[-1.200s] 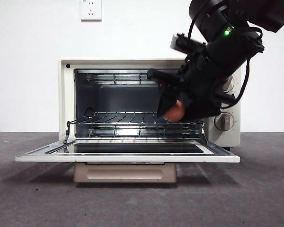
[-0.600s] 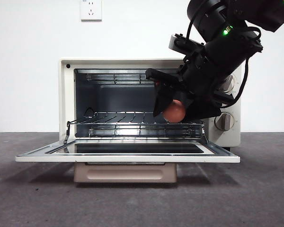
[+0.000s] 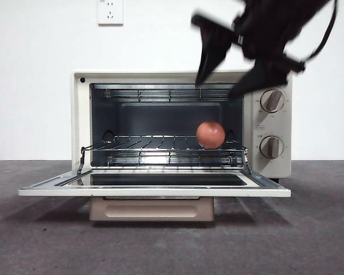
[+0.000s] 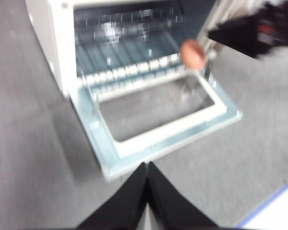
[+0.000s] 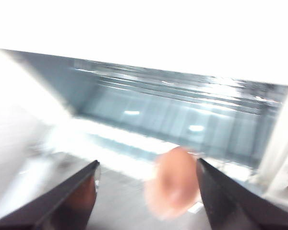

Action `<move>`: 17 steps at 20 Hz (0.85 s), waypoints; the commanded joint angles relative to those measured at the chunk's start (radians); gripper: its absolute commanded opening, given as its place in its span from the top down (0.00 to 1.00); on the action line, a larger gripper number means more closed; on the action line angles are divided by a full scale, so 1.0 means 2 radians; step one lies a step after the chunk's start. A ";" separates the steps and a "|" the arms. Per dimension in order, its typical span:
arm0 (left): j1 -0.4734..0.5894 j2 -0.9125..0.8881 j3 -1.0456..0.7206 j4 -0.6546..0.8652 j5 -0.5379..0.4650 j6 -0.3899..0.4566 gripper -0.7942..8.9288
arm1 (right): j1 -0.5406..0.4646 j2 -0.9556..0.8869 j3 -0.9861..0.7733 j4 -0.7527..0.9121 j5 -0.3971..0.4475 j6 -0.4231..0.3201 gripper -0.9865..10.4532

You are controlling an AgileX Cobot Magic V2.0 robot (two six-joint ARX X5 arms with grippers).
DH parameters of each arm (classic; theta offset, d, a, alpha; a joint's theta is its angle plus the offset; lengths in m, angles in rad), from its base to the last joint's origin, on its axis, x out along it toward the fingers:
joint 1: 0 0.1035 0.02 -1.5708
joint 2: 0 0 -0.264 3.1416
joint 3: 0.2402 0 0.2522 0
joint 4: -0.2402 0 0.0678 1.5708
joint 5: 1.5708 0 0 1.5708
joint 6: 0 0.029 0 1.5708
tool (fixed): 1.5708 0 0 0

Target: Eggoven

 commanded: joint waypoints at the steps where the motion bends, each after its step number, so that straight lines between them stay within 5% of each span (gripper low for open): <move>1: 0.003 0.014 -0.005 0.037 -0.001 -0.002 0.91 | 0.015 -0.067 0.009 -0.043 -0.013 0.003 0.63; 10: 0.075 0.119 -0.155 0.249 0.054 -0.054 0.91 | 0.033 -0.341 0.009 -0.256 -0.011 0.003 0.63; 17: 0.126 0.303 -0.177 0.385 0.102 -0.053 0.91 | 0.033 -0.426 0.009 -0.323 -0.005 0.009 0.64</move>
